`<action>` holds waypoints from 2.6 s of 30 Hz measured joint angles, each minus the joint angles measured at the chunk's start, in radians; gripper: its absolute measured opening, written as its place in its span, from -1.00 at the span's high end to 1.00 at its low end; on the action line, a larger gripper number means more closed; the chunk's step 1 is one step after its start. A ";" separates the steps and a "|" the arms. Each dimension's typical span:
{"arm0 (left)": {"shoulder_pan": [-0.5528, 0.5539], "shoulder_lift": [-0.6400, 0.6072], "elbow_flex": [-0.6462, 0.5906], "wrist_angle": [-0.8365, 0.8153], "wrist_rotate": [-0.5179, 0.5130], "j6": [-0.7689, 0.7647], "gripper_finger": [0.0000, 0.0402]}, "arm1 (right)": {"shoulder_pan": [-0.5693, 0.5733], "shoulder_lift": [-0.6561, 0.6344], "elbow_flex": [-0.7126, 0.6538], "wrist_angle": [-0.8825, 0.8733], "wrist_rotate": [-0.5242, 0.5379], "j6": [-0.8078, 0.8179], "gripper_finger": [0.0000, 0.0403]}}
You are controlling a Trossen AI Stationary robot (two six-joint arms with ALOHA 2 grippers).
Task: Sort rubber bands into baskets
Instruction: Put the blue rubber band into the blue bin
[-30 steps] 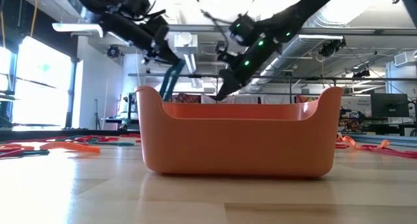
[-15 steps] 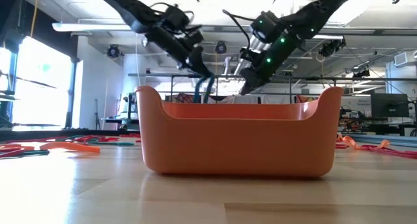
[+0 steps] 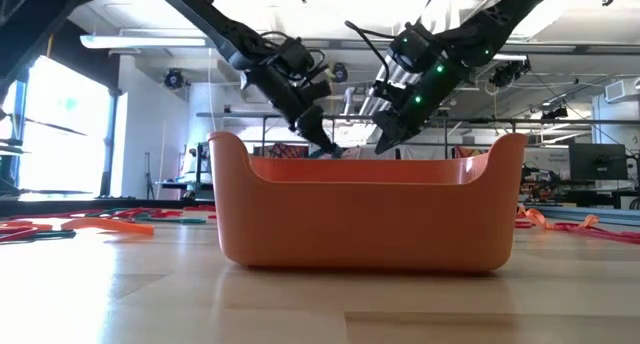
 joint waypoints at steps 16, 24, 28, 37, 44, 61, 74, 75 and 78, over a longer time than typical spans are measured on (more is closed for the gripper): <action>0.004 0.026 0.000 0.080 0.042 0.038 0.40 | -0.007 0.000 0.000 -0.001 0.000 -0.010 1.00; 0.020 0.006 0.000 0.081 0.068 -0.005 0.59 | -0.007 0.000 0.000 -0.012 0.000 -0.009 1.00; 0.056 0.007 0.000 0.067 0.146 -0.038 0.92 | -0.008 0.000 0.000 -0.026 0.000 -0.010 1.00; 0.056 0.012 0.000 -0.041 0.114 -0.010 0.99 | -0.007 0.000 0.000 -0.020 -0.011 -0.002 1.00; 0.035 0.018 0.000 -0.015 0.283 -0.010 1.00 | -0.006 0.000 0.001 -0.012 -0.105 0.004 1.00; 0.008 -0.097 -0.285 0.412 0.284 -0.148 1.00 | 0.011 0.041 0.002 0.113 -0.187 0.028 1.00; -0.114 -0.498 -0.641 0.340 0.077 -0.200 1.00 | 0.076 0.054 0.002 0.172 -0.241 0.020 1.00; -0.138 -0.534 -0.664 0.313 0.053 -0.204 1.00 | 0.082 0.054 0.002 0.171 -0.241 0.016 1.00; -0.212 -0.627 -0.713 0.208 -0.029 -0.246 1.00 | 0.099 0.054 0.002 0.170 -0.240 -0.006 1.00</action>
